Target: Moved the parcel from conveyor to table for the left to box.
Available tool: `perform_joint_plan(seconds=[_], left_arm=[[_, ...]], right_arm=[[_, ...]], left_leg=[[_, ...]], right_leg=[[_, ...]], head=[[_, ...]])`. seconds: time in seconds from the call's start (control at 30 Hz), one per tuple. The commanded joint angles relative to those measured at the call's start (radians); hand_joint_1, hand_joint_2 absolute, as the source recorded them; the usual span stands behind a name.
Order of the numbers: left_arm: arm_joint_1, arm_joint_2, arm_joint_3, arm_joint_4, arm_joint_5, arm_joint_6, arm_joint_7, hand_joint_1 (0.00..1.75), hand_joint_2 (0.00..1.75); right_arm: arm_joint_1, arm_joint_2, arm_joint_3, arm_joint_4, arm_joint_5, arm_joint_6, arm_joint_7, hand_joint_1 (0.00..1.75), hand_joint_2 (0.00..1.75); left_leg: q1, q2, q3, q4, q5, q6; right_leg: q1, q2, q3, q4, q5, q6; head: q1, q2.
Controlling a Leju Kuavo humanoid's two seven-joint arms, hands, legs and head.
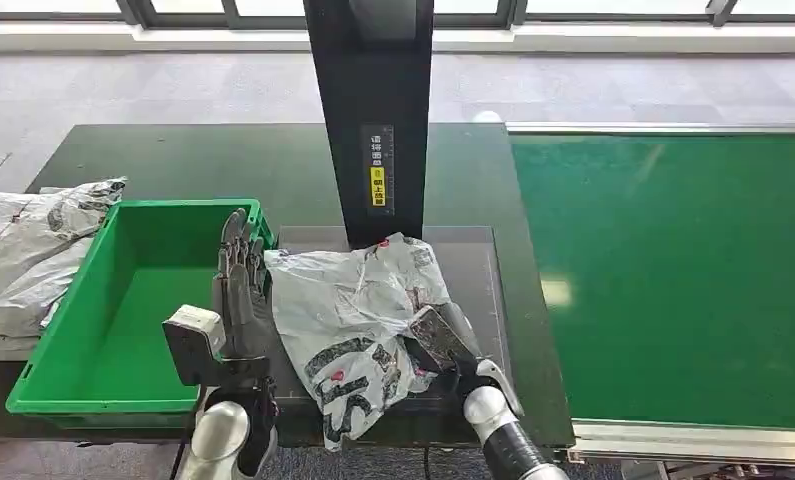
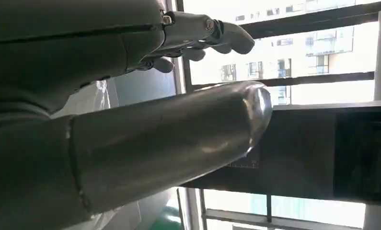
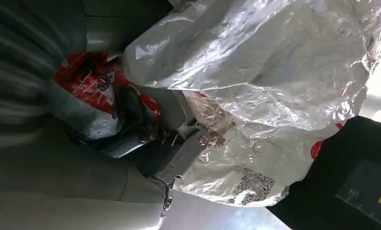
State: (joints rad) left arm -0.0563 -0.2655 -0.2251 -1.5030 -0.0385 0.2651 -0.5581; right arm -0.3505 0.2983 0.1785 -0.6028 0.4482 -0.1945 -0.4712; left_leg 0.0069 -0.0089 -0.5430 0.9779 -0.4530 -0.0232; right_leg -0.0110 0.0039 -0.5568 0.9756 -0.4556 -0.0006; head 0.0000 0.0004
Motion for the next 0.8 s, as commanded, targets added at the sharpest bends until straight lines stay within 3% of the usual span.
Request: perform_joint_plan(seconds=[0.03,0.13,0.2,0.27,0.37,0.57,0.7,0.73,0.8], left_arm=[[-0.045,-0.001,-0.023,0.035,-0.015,0.035,0.002,0.0,0.0],[-0.046,0.001,-0.035,0.046,-0.017,0.074,-0.035,0.0,0.0],[-0.047,0.008,-0.05,0.038,-0.011,0.098,-0.051,0.0,0.0],[-0.047,0.008,-0.05,0.038,-0.011,0.098,-0.051,0.0,0.0],[-0.034,0.014,-0.049,0.025,-0.007,0.111,-0.053,0.0,0.0],[-0.026,0.012,-0.035,0.015,-0.01,0.087,-0.053,0.0,0.0],[-0.006,0.01,-0.022,-0.024,-0.028,0.081,-0.041,0.0,0.0],[-0.006,0.01,-0.02,-0.025,-0.029,0.081,-0.041,0.0,0.0],[-0.007,0.007,-0.013,-0.025,-0.035,0.078,-0.039,0.0,0.0]], right_arm=[[-0.045,-0.017,-0.051,0.135,0.017,-0.008,0.047,0.0,1.75],[-0.028,-0.02,-0.061,0.106,0.03,0.004,0.008,0.0,1.75],[-0.016,-0.009,-0.08,0.065,0.001,0.088,-0.066,0.0,1.75],[-0.017,-0.005,-0.08,0.065,0.001,0.088,-0.063,0.0,1.75],[0.026,-0.009,-0.058,-0.07,-0.001,0.132,-0.128,0.0,1.75],[0.099,-0.026,0.015,-0.333,0.038,0.149,-0.095,0.0,1.75],[0.061,-0.012,0.057,-0.396,0.05,0.184,-0.062,0.0,1.75],[0.056,-0.01,0.059,-0.402,0.051,0.184,-0.061,0.0,0.0],[0.061,-0.008,0.058,-0.439,0.055,0.173,-0.054,0.0,0.0]], left_leg=[[0.0,-0.001,-0.001,0.0,0.001,0.001],[0.0,-0.003,-0.001,0.0,0.002,0.001],[0.0,-0.001,0.001,0.0,0.001,0.0],[0.0,-0.002,0.0,0.0,0.001,0.001],[0.0,0.0,0.0,0.0,0.001,0.001],[0.0,0.0,-0.001,0.001,0.001,0.001],[0.0,0.004,-0.004,0.002,0.0,0.001],[-0.001,0.004,-0.004,0.001,0.0,0.001],[-0.001,0.003,-0.004,0.001,0.001,0.001]], right_leg=[[0.0,-0.002,0.0,0.0,0.0,0.0],[0.001,-0.004,0.001,-0.002,0.001,0.0],[0.0,-0.003,0.002,-0.001,0.0,0.0],[0.0,-0.004,0.001,-0.001,0.001,0.0],[0.0,-0.002,0.0,-0.001,0.001,0.0],[0.0,-0.002,-0.001,0.0,0.001,0.0],[0.001,0.002,-0.005,0.002,0.002,0.0],[0.0,0.002,-0.004,0.002,0.002,0.0],[0.0,0.001,-0.004,0.001,0.002,0.0]], head=[[0.0,0.0],[0.0,0.0],[0.0,0.0],[0.0,0.0],[0.0,0.0],[0.0,0.0],[0.0,0.0],[0.0,0.0],[0.0,0.0]])
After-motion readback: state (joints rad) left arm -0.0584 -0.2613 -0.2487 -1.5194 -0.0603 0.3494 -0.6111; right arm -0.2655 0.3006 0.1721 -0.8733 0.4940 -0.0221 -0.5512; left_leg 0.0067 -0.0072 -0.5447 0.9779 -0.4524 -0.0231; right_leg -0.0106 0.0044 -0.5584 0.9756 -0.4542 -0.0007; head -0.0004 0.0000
